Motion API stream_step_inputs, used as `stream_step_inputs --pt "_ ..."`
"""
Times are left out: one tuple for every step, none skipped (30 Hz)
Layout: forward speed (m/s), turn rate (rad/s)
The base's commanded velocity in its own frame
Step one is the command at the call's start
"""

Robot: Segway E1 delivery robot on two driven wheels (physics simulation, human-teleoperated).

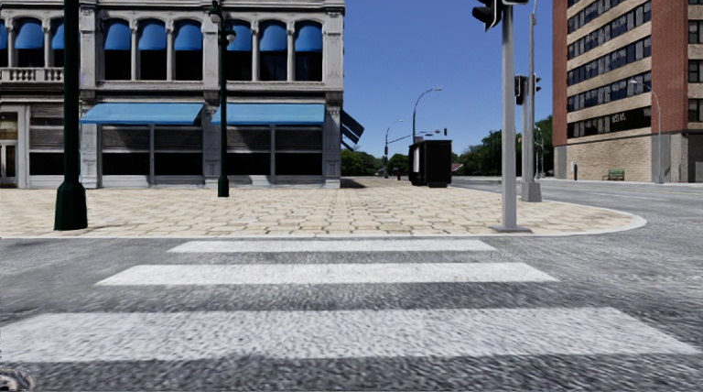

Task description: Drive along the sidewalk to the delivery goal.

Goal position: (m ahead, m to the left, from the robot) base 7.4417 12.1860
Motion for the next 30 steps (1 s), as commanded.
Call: stream_step_inputs --pt "2.00 0.00" --pt "2.00 0.00" --pt "2.00 0.00" --pt "2.00 0.00" --pt "2.00 0.00" --pt "2.00 0.00" --pt "2.00 0.00" --pt "2.00 0.00" --pt "2.00 0.00" --pt "2.00 0.00" --pt "2.00 0.00" --pt "2.00 0.00" --pt "2.00 0.00" --pt "2.00 0.00" --pt "2.00 0.00" --pt "2.00 0.00" --pt "2.00 0.00" --pt "2.00 0.00" --pt "2.00 0.00" --pt "2.00 0.00" --pt "2.00 0.00" --pt "2.00 0.00" --pt "2.00 0.00" --pt "2.00 0.00" --pt "2.00 0.00" --pt "2.00 0.00" --pt "2.00 0.00" --pt "2.00 0.00" --pt "2.00 0.00" --pt "2.00 0.00"
